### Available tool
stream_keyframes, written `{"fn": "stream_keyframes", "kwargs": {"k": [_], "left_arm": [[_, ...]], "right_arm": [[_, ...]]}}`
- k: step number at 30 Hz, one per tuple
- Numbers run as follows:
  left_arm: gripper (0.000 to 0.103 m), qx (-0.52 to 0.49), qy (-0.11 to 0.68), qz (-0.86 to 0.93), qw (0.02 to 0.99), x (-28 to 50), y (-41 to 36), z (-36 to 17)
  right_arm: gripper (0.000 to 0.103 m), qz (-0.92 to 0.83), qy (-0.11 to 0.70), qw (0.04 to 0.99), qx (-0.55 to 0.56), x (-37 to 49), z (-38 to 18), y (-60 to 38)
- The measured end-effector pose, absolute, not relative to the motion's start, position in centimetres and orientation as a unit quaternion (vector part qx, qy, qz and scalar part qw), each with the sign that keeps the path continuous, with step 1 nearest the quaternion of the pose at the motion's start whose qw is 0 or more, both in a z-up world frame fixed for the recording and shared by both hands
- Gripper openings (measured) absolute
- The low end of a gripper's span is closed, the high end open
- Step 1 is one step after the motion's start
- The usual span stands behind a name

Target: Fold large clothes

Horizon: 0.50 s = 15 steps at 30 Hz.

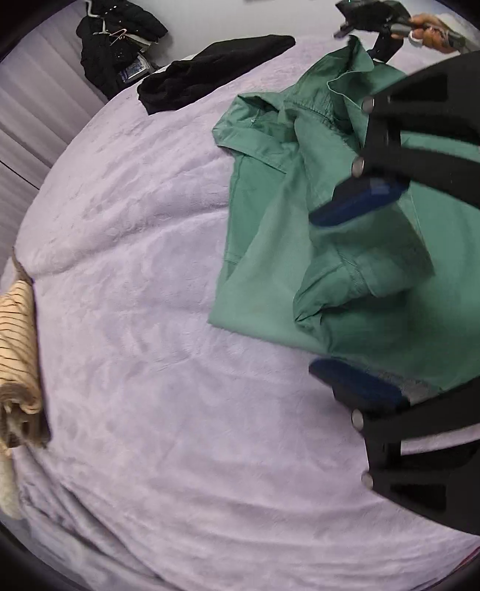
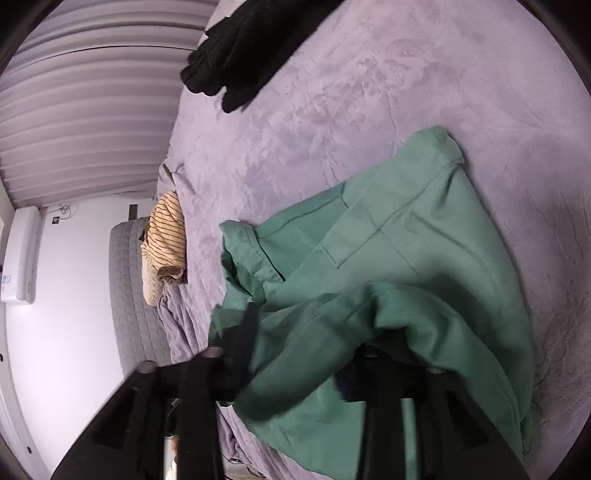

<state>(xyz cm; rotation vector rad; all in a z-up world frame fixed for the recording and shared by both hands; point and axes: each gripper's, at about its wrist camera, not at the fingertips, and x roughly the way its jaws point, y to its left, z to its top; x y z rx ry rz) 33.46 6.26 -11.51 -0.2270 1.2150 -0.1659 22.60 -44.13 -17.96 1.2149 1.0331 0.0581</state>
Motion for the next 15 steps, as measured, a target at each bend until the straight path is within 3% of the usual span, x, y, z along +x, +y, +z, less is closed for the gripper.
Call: {"fn": "stream_keyframes", "kwargs": {"k": [1, 5, 7, 9, 11, 15], "left_arm": [[0.084, -0.099, 0.556, -0.082, 0.821, 33.3, 6.2, -10.7], [0.084, -0.073, 0.543, -0.091, 0.831, 32.9, 5.6, -9.5], [0.084, -0.066, 0.543, -0.102, 0.831, 32.7, 4.9, -9.7], [0.084, -0.059, 0.553, -0.118, 0.822, 32.8, 3.6, -10.8], [0.084, -0.049, 0.566, -0.121, 0.814, 33.1, 2.1, -12.7], [0.084, -0.009, 0.588, -0.084, 0.805, 33.3, 0.3, -17.8]], "right_arm": [[0.083, 0.030, 0.453, 0.707, 0.543, 22.5, -17.3, -44.2], [0.082, 0.030, 0.446, 0.737, 0.507, 22.3, -14.9, -44.5], [0.071, 0.018, 0.460, 0.751, 0.473, 22.4, -14.4, -44.3], [0.033, 0.010, 0.480, 0.762, 0.435, 22.5, -14.4, -43.7], [0.019, 0.002, 0.503, 0.764, 0.405, 22.9, -15.3, -42.9], [0.019, -0.039, 0.540, 0.760, 0.358, 23.3, -18.9, -42.0]]}}
